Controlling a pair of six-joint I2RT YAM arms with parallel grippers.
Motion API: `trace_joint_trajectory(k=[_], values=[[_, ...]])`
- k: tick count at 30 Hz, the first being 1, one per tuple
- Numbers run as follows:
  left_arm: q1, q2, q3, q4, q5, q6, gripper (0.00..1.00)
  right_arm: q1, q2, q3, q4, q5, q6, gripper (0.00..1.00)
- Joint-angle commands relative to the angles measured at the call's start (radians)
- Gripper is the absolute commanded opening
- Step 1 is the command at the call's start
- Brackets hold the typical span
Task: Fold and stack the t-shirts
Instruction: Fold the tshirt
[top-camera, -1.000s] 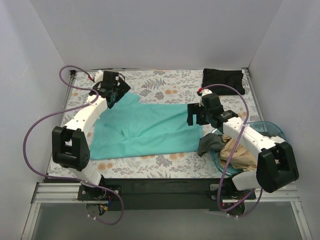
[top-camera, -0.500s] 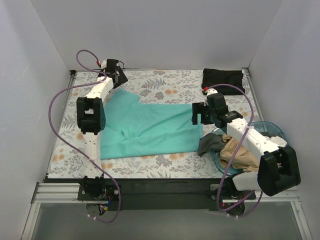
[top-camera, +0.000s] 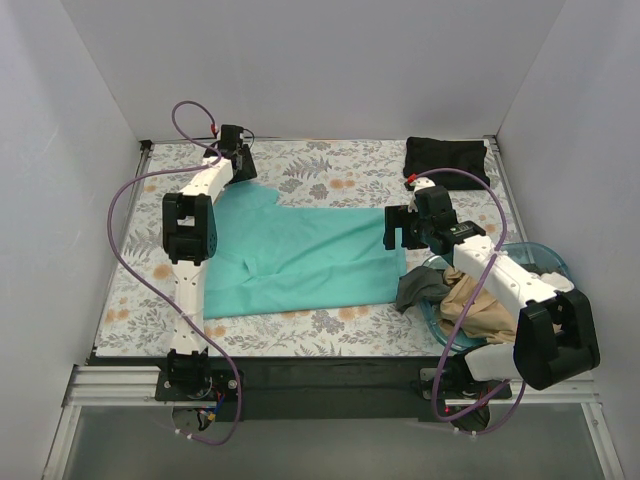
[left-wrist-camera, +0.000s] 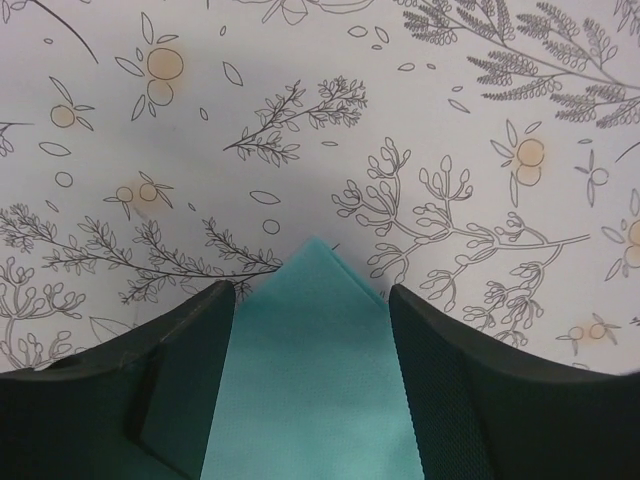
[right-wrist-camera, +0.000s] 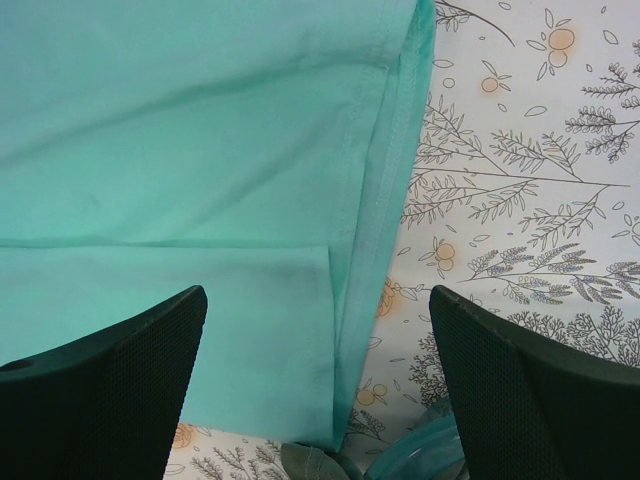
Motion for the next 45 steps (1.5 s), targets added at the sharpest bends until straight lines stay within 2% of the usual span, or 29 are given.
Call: trace_joint_trajectory(k=[1,5,6,8,16,19,21,24,32,37,39,45], values=[[-0.002,-0.024,-0.013,-0.019,-0.020,0.051,0.61,-0.004,0.004,0.004,0.009,-0.017,-0.015,0.98],[-0.015,-0.045,-0.063,-0.010,0.020,0.111,0.52,-0.004,0.000,0.002,0.009,-0.014,-0.015,0.98],[-0.021,-0.045,-0.068,-0.010,0.012,0.129,0.44,-0.003,-0.002,0.004,0.008,-0.014,-0.012,0.98],[-0.027,-0.045,-0.074,-0.019,-0.029,0.140,0.37,-0.004,-0.003,0.002,0.009,-0.021,-0.012,0.98],[-0.027,-0.041,-0.065,-0.026,-0.069,0.153,0.22,-0.004,-0.008,0.002,0.008,-0.018,-0.013,0.98],[-0.027,-0.039,-0.054,-0.026,-0.064,0.148,0.13,-0.006,0.009,0.030,0.009,0.015,-0.007,0.98],[-0.027,-0.039,-0.047,-0.025,-0.061,0.143,0.01,-0.004,0.039,0.057,0.009,0.048,0.008,0.98],[-0.027,-0.041,-0.054,-0.014,-0.048,0.142,0.00,-0.012,0.110,0.135,0.008,0.081,0.027,0.98],[-0.027,-0.101,-0.162,0.073,-0.023,0.140,0.00,-0.043,0.430,0.416,-0.049,0.112,0.059,0.95],[-0.027,-0.111,-0.180,0.090,-0.025,0.133,0.00,-0.076,0.571,0.531,-0.057,0.000,0.071,0.91],[-0.027,-0.110,-0.183,0.092,-0.026,0.133,0.00,-0.081,0.601,0.579,-0.055,-0.030,0.059,0.87],[-0.027,-0.110,-0.197,0.104,-0.052,0.134,0.00,-0.113,0.699,0.646,-0.060,-0.060,0.051,0.59]])
